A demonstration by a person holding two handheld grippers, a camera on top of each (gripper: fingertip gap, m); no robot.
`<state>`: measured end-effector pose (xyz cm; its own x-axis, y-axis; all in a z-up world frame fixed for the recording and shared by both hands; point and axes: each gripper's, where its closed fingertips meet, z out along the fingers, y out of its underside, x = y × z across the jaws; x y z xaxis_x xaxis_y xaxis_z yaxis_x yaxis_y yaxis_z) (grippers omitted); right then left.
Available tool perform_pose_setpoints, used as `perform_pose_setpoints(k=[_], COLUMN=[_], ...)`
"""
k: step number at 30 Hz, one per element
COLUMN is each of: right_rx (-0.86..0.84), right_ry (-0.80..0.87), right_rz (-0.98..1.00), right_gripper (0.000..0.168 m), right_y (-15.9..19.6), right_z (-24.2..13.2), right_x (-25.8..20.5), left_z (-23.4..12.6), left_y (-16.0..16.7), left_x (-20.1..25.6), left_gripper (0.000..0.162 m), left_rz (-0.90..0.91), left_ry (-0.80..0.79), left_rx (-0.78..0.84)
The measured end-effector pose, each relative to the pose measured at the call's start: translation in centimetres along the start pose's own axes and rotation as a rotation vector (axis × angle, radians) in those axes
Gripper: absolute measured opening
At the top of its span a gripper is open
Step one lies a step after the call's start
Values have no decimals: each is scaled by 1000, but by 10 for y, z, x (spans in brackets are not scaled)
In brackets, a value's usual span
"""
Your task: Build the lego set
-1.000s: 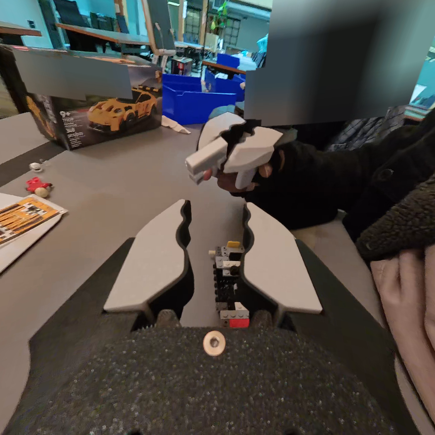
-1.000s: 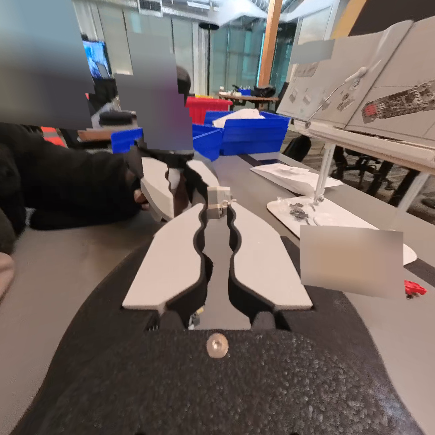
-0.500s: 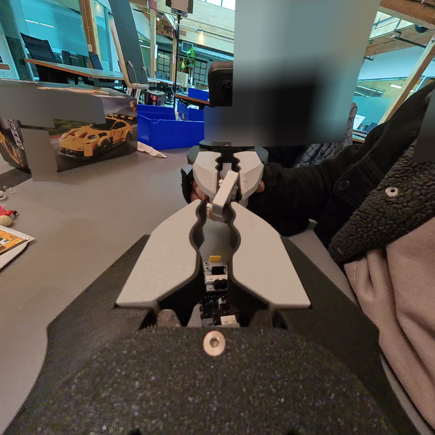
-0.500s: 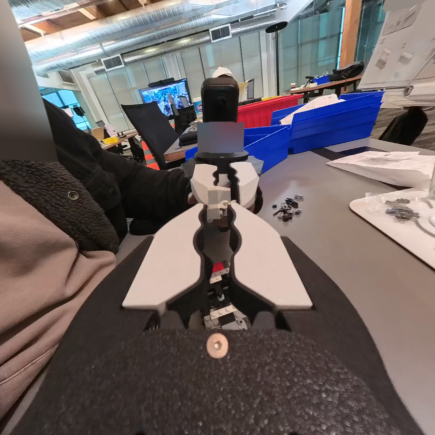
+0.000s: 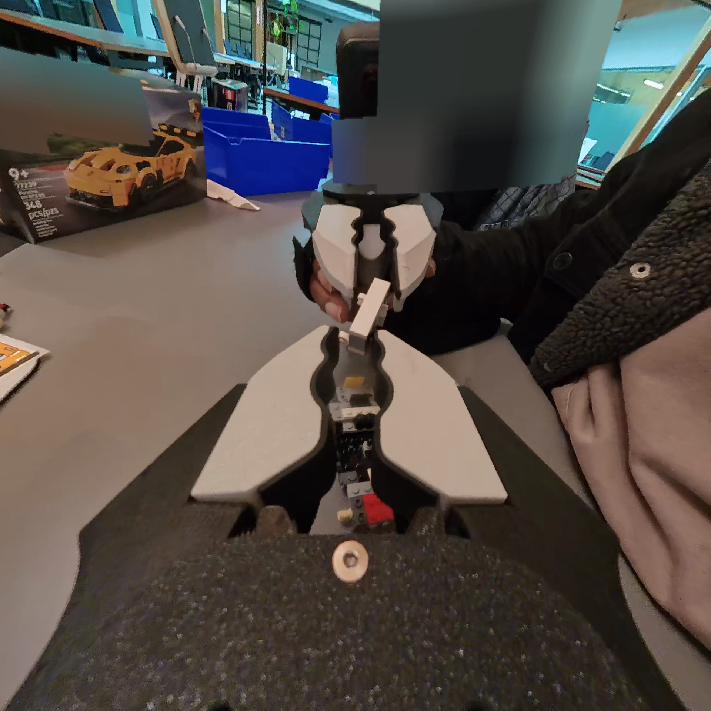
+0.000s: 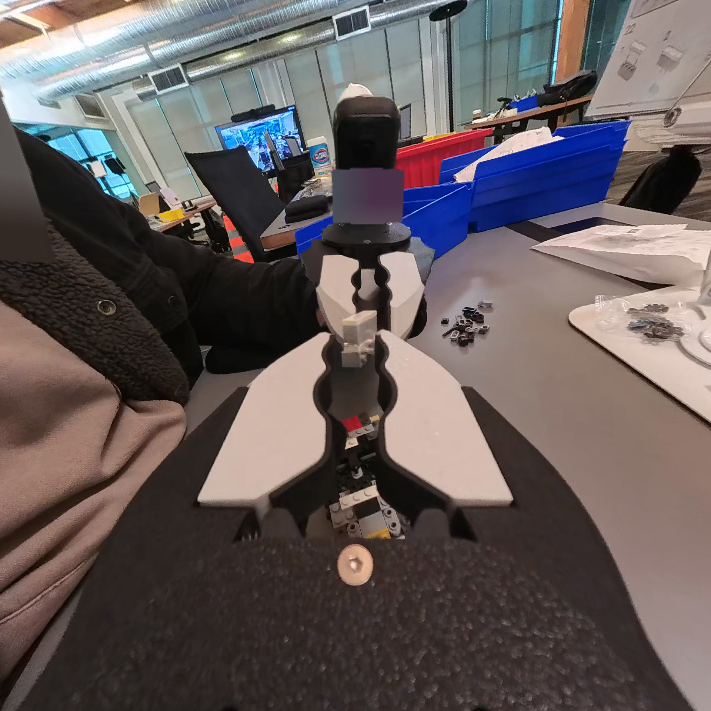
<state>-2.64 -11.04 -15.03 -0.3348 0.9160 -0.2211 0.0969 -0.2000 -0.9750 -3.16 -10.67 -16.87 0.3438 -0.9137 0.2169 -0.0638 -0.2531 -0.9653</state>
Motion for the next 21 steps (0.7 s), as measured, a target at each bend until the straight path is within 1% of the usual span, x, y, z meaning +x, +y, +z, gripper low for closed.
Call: perform_pose_setpoints(k=[4, 11, 15, 21], right_rx=[-14, -70, -129, -247], right_ry=[27, 73, 97, 159], right_rz=[-8, -33, -72, -154], right_gripper=[19, 18, 19, 20], right_y=[2, 11, 20, 37], right_z=[-1, 1, 4, 4], right_x=[4, 10, 13, 21], left_z=[-2, 2, 5, 5], left_y=[11, 23, 32, 41], left_x=[-11, -11, -9, -14], left_gripper=[16, 16, 16, 16], left_rz=[-35, -57, -92, -111], left_ry=[-28, -13, 18, 6], left_rx=[-49, -109, -149, -187])
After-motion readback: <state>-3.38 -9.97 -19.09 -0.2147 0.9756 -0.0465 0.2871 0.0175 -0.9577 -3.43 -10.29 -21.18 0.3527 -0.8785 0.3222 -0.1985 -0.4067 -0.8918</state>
